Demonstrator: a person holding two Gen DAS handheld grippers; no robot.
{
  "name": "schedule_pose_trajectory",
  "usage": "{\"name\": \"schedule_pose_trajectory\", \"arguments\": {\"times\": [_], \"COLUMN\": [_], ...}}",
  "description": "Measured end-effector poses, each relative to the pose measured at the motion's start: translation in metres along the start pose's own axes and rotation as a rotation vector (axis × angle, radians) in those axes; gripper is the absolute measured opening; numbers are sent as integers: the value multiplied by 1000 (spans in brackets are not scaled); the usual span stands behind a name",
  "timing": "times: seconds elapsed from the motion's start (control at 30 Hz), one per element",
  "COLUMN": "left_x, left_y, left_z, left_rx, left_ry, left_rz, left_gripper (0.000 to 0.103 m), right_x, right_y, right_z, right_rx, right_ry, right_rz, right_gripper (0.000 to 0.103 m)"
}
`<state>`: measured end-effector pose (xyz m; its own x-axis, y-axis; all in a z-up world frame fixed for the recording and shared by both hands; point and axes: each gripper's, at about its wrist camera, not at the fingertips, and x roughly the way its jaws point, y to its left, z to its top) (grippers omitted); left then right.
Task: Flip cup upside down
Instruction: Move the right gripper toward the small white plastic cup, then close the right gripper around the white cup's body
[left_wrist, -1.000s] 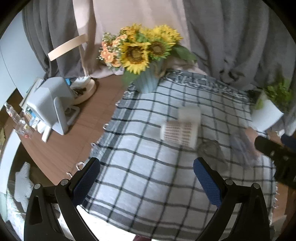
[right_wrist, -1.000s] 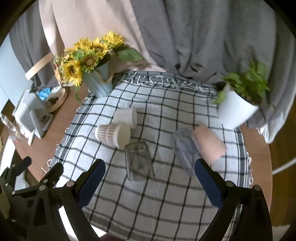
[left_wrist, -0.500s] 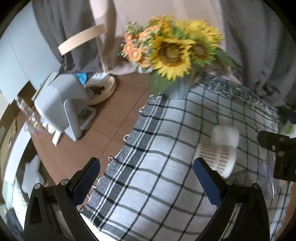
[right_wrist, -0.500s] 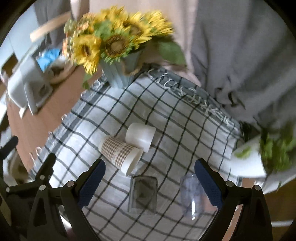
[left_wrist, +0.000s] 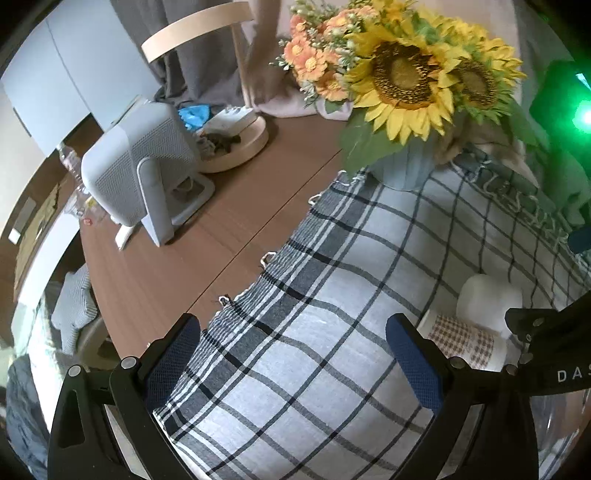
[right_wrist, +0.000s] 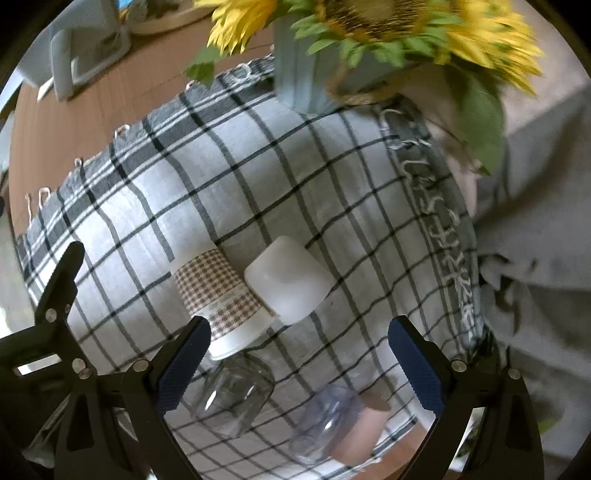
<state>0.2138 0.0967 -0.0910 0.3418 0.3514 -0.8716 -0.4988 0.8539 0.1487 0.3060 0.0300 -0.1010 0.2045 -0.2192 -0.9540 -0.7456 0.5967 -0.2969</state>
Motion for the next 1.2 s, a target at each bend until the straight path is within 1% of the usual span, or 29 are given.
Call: {"name": "schedule_pose_trajectory", "arguments": {"times": [0.13,0.27,0.43,0.5,0.6,0.7,0.87,1.1,1.17,1.2], "left_x": [3,5,12,14,17,22,29,39,43,44], "left_y": [-3,-10,-17,-20,-24,-29,-31,-33,-33,-32], "left_z": [2,0,-3,-3,-2,0,2,1,1,1], "left_rx": [-60,-71,-76,-81,-77,-61,-53,-30,-27,-27], "left_ry": [5,-3,4,8,8,19,32,46,56,59], "left_rz": [-24,-17,-9,-16,-7,-5,-6,13,12,13], "left_gripper": [102,103,103,103,103,103,103,103,103,103], "right_x": [16,35,58,66,76,83,92,113,119,123], "right_y": [-3,3,3,2,0,-5,-5,-2,-3,-3], "right_z": [14,19,23,25,27,29,31,40,42,43], "right_rx": [-52,-121,-147,-159,-165,-168,-179,-183,-173,-163], "right_ry": [35,68,99,119,144,150,160,177,188,194], "right_rz": [0,-3,23,28,34,29,58,85,96,103], "right_gripper": [97,94,89,89,88,88,88,88,85,81]}}
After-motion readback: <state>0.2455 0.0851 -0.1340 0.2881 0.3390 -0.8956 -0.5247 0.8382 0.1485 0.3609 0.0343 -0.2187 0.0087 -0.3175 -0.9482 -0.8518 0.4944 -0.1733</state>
